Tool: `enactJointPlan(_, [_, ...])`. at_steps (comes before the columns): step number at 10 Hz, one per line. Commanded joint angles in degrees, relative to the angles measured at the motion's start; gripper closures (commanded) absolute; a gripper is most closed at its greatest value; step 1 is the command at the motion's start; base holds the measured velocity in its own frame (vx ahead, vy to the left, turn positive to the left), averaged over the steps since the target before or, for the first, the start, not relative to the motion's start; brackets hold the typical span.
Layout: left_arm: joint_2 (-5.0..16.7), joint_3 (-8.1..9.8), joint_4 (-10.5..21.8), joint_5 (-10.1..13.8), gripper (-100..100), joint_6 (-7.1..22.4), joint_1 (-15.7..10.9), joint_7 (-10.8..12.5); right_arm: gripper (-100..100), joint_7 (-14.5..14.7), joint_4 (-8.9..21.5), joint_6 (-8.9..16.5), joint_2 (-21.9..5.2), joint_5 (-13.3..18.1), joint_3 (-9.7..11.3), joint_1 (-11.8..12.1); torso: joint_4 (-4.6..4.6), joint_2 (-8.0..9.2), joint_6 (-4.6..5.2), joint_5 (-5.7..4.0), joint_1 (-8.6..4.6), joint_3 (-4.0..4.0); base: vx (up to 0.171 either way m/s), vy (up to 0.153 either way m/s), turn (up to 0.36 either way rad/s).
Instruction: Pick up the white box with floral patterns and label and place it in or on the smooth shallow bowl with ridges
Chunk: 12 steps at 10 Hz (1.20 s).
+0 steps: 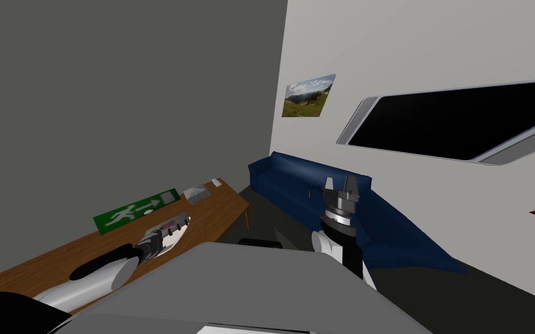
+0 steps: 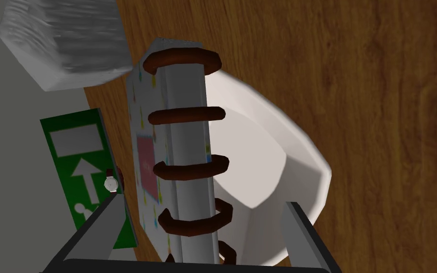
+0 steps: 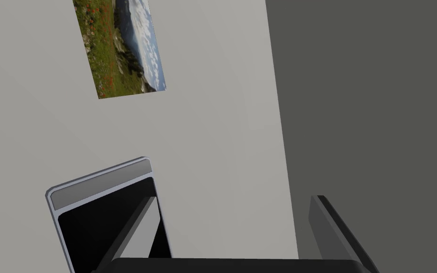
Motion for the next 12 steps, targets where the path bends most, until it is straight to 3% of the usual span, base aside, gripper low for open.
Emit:
enactJointPlan(1, [0.0,0.00,0.0,0.0,-100,0.0,0.0,0.0,0,0.0,0.0,0.0,0.0,0.0,0.0,0.0,0.00,0.00,0.00,0.00,0.00,0.00,0.000,0.000,0.000])
enactJointPlan(3, [0.0,0.00,0.0,0.0,-100,0.0,0.0,0.0,0,0.0,0.0,0.0,0.0,0.0,0.0,0.0,-0.01,-0.04,0.00,-0.02,-0.08,-0.02,0.000,0.000,0.000])
enactJointPlan(4, [0.0,0.00,0.0,0.0,0,0.0,0.0,0.0,0,0.0,0.0,0.0,0.0,0.0,0.0,0.0,-0.01,-0.04,0.00,-0.02,-0.09,-0.02,0.000,0.000,0.000])
enactJointPlan(5, [1.3,0.99,-1.0,0.9,-100,2.3,0.3,1.2,0,0.0,0.0,0.0,0.0,0.0,0.0,0.0,-0.01,-0.04,0.00,-0.02,-0.09,-0.03,-0.034,-0.005,-0.125])
enactJointPlan(10, [4.2,3.30,-3.3,3.1,-100,7.6,1.0,3.9,0,0.0,0.0,0.0,0.0,0.0,0.0,0.0,0.03,0.16,0.01,-0.04,-0.12,0.09,-0.057,-0.007,-0.092])
enactJointPlan(11, [3.9,2.97,-2.9,2.9,-100,6.8,0.9,3.5,0,0.0,0.0,0.0,0.0,0.0,0.0,0.0,0.03,0.14,0.00,-0.03,-0.12,0.08,-0.018,-0.001,-0.011])
enactJointPlan(12, [3.9,3.01,-3.0,2.9,0,7.0,0.9,3.6,0,0.0,0.0,0.0,0.0,0.0,0.0,0.0,0.02,0.06,-0.01,-0.02,-0.10,0.04,0.000,0.000,0.000])
